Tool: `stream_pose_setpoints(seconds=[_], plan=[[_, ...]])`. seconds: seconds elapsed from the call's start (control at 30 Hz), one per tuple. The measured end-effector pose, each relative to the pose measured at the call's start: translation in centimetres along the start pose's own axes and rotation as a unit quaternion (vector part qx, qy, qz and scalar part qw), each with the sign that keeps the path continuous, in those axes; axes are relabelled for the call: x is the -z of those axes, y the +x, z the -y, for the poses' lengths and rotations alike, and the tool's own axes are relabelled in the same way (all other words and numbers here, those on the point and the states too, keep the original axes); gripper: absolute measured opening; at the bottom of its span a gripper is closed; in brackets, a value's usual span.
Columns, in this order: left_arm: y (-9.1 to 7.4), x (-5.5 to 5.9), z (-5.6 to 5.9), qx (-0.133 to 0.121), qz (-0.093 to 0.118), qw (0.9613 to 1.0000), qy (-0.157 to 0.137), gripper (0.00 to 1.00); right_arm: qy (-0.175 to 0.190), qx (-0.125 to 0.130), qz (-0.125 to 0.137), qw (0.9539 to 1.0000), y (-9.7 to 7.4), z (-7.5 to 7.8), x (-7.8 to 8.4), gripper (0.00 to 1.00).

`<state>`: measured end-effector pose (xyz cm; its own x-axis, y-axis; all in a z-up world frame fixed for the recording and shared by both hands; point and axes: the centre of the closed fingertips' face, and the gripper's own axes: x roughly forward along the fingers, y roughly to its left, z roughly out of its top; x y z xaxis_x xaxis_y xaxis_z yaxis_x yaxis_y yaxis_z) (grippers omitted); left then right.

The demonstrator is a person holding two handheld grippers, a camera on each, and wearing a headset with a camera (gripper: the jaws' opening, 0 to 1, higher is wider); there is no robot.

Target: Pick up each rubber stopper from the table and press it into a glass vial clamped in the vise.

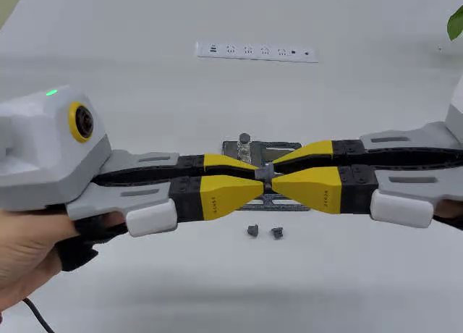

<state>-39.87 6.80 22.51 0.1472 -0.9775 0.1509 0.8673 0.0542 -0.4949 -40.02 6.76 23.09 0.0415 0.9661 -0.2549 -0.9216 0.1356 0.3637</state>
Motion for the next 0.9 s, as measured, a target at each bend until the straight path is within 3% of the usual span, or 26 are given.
stream_pose_setpoints(seconds=[0.33,0.43,0.6,0.73,0.9], plan=[[-1.3,0.6,-1.8,-0.057,-0.016,0.9977,0.034,0.20,0.004,0.024,-0.008,0.9997,-0.6,2.4,-0.8,0.04],[-1.7,1.3,-2.8,-0.088,-0.036,0.9936,0.061,0.28,0.006,0.038,-0.018,0.9991,-0.6,3.6,-0.9,0.04],[-2.4,2.9,-4.2,-0.131,-0.081,0.9833,0.097,0.42,-0.007,0.064,-0.059,0.9962,-0.5,6.0,-0.8,0.04],[-2.9,3.6,-4.8,-0.150,-0.097,0.9769,0.117,0.50,-0.014,0.075,-0.095,0.9926,-0.4,8.0,-0.4,0.05],[-3.5,4.1,-5.4,-0.171,-0.108,0.9702,0.134,0.61,-0.031,0.085,-0.151,0.9843,0.2,10.1,0.3,0.05]])
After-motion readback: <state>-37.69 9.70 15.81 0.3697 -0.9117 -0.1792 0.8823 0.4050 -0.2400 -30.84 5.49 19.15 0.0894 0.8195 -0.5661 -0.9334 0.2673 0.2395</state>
